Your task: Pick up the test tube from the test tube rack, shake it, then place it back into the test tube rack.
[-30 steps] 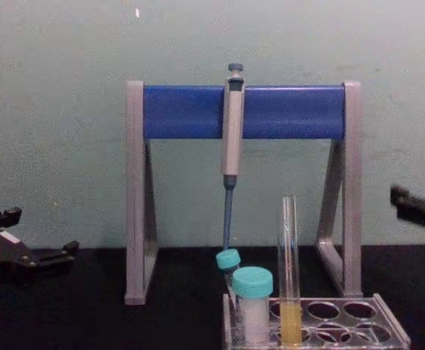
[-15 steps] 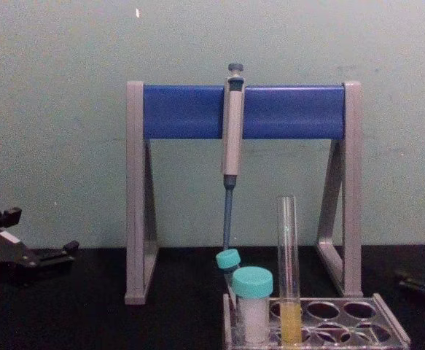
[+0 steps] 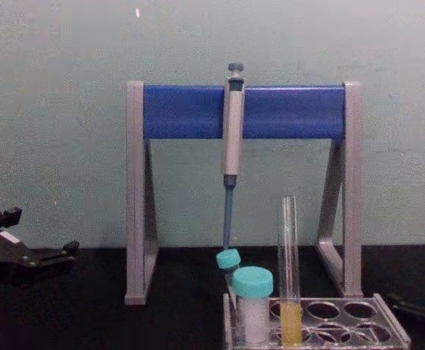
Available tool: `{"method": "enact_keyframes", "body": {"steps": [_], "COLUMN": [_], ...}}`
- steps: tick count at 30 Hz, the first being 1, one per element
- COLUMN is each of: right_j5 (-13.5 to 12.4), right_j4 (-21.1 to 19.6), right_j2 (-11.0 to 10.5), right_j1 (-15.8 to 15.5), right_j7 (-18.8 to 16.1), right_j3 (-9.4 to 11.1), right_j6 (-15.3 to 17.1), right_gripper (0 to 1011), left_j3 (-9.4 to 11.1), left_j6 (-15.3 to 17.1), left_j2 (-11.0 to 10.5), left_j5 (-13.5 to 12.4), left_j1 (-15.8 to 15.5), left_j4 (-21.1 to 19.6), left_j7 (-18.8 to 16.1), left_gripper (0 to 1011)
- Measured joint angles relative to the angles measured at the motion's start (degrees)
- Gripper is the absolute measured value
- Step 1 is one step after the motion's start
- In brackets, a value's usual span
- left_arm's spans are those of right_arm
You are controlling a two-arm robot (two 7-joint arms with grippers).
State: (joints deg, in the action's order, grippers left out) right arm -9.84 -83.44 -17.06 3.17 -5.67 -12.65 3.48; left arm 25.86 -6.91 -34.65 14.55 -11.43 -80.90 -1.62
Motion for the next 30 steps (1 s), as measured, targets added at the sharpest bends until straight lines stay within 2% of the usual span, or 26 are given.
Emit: {"method": "enact_keyframes", "body": {"steps": [30], "right_j5": [-0.1], "right_j4": [-0.2], "right_j2": [-0.2], "right_j1": [-0.1], "right_j7": [0.2], "right_j3": [-0.1], "right_j6": [0.0], "right_gripper": [1000], "left_j3": [0.0], "left_j6": [0.0], "left_j2": [0.0], "left_j5": [0.0], "left_j1": [0.0], "left_j4": [0.0], "left_j7": [0.0], "left_gripper": [1001]}}
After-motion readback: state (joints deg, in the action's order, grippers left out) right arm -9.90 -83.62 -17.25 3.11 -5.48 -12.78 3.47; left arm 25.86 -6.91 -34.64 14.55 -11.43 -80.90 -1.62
